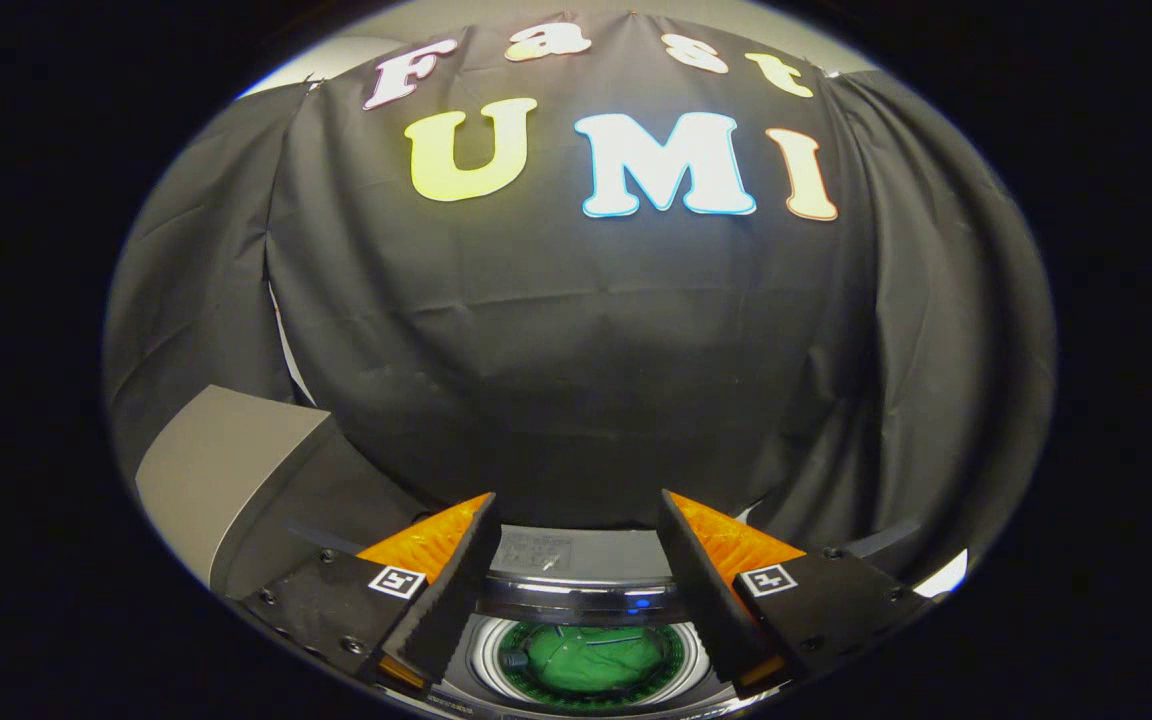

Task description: Put the clothes into the washing machine and then close the washing machine lid.

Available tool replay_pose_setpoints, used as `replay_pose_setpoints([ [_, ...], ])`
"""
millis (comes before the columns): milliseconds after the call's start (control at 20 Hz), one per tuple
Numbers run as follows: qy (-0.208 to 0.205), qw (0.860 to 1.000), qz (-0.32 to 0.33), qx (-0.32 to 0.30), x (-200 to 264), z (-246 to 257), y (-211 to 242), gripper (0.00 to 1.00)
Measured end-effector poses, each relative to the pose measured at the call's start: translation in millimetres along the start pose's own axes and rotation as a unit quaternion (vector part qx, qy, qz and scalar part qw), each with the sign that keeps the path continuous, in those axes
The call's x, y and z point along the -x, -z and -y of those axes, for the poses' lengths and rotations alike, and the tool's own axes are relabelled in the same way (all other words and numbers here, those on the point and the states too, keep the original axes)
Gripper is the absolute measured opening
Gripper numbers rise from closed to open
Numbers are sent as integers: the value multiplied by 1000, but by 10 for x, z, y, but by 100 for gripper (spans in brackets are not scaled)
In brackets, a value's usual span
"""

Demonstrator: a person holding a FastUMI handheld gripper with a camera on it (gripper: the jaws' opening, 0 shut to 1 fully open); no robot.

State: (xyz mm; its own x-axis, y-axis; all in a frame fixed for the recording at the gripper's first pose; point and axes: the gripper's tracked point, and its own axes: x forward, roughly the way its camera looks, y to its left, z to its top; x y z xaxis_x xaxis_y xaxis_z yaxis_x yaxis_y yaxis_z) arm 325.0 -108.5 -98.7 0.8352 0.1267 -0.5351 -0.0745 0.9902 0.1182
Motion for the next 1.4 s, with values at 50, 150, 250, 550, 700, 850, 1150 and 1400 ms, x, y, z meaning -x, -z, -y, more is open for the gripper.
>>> replay_pose_setpoints([
  [50,0,1000,4,3,30,-9,40,98],
  [150,2,1000,15,3,114,-11,114,98],
  [250,7,1000,28,0,191,-16,189,98],
  [550,25,998,59,25,371,-49,409,98],
  [700,27,997,58,32,434,-57,526,98],
  [850,34,996,69,43,529,-71,628,98],
  [1150,28,995,85,47,789,-247,903,99],
  [1400,44,992,109,41,1201,-459,1048,99],
])
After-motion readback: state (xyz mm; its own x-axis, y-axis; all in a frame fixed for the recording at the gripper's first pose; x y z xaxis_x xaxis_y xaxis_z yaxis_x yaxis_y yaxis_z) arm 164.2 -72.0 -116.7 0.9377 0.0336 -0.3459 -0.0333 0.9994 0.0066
